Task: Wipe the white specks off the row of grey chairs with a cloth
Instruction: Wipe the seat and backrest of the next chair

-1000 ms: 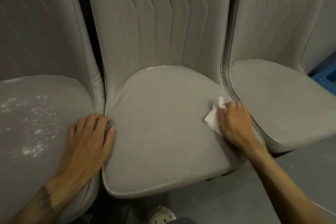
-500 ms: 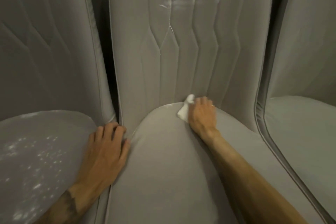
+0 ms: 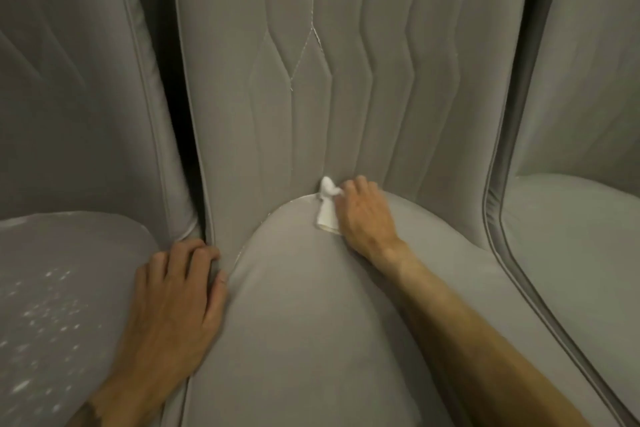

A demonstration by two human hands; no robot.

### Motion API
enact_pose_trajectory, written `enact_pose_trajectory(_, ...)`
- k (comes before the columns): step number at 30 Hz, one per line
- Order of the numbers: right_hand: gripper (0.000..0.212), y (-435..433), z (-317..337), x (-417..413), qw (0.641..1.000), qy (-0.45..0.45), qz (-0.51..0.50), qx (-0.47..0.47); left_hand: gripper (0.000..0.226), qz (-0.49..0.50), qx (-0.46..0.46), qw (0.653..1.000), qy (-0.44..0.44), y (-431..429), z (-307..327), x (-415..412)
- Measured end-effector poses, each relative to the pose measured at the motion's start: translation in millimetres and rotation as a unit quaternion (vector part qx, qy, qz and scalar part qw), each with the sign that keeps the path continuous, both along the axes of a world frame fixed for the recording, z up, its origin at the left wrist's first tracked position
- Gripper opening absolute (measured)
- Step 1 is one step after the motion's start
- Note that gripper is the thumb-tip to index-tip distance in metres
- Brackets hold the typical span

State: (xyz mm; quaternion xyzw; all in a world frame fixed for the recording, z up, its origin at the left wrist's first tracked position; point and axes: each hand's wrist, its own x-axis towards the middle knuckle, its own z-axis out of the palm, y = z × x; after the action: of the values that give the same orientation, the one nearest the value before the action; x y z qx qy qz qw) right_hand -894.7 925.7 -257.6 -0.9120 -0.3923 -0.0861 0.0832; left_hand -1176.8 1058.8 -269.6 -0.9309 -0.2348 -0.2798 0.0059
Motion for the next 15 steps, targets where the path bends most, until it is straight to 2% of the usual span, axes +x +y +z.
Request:
enact_pose_trajectory(3, 0.028, -31, 0, 18, 0.990, 0.023, -0.130, 0.053, 0.030, 0.003, 0.000, 1.000, 0.005, 0, -2, 1)
enact_pose_trajectory(4, 0.027, -24, 1, 13, 0.988, 0.018, -0.141, 0.052, 0.030, 0.005, 0.000, 1.000, 0.006, -1, -2, 2)
enact_pose_trajectory(7, 0.027, 25, 1, -20, 0.998, 0.026, -0.052, 0.029, 0.029, 0.007, -0.001, 1.000, 0.001, -1, -2, 2)
enact_pose_trajectory(10, 0.029, 23, 0, -21, 0.999, 0.014, 0.031, 0.031, 0.030, 0.003, 0.007, 1.000, -0.001, 2, -5, 0)
enact_pose_trajectory(13, 0.031, -11, -1, 13, 0.997, 0.013, -0.065, 0.034, 0.029, 0.007, 0.001, 1.000, 0.003, 1, -4, 1)
enact_pose_trajectory(15, 0.030, -6, 0, 7, 0.992, 0.021, -0.118, 0.035, 0.028, 0.016, -0.003, 1.000, 0.010, -1, -2, 2)
